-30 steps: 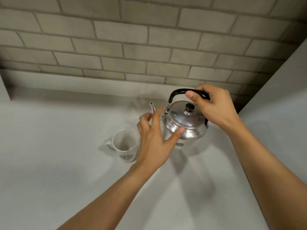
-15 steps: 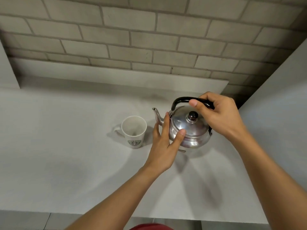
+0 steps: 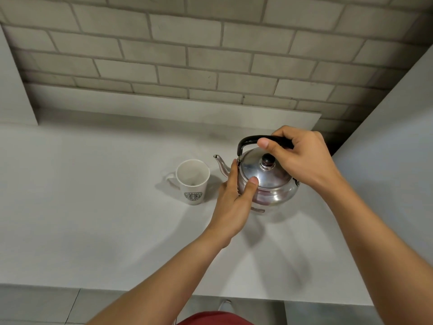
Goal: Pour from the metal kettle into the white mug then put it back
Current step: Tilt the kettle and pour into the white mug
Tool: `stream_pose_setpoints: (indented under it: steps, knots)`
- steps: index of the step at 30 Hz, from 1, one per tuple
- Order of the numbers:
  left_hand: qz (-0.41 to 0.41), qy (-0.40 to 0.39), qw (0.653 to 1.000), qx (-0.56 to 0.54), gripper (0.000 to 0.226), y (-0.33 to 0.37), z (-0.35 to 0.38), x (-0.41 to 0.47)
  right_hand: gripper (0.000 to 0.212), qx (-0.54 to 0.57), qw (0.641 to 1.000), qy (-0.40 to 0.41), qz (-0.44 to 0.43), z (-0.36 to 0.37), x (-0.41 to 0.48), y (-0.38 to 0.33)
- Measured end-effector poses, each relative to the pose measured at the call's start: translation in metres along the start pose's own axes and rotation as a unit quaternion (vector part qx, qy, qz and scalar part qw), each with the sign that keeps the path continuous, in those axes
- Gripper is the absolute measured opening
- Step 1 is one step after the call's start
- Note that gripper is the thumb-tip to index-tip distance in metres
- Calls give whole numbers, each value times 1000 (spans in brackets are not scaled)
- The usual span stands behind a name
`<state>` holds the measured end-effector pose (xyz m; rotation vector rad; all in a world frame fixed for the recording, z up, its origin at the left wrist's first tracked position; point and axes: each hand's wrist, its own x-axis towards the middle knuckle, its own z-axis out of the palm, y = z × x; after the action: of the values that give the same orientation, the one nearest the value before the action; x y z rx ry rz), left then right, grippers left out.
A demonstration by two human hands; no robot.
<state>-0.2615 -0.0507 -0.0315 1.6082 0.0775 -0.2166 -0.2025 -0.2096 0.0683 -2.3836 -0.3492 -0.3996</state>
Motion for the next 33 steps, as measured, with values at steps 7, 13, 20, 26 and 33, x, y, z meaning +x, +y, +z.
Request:
stream_pose_setpoints:
  steps: [7, 13, 20, 26, 33]
  knots:
    - [-12, 12, 999, -43, 74, 0, -6, -8, 32, -31, 999, -39, -21, 6, 8, -18]
    - [-13, 17, 995, -94, 67, -4, -9, -13, 32, -64, 994, -78, -50, 13, 17, -35]
    - [-50, 18, 986, -155, 78, -4, -9, -10, 38, -126, 980, -119, -95, 17, 36, -55]
    - [-43, 0, 980, -193, 80, -2, -10, -4, 34, -158, 967, -156, -124, 21, 49, -69]
    - [-39, -4, 972, -230, 63, 1, -10, -4, 34, -181, 953, -184, -159, 26, 58, -78]
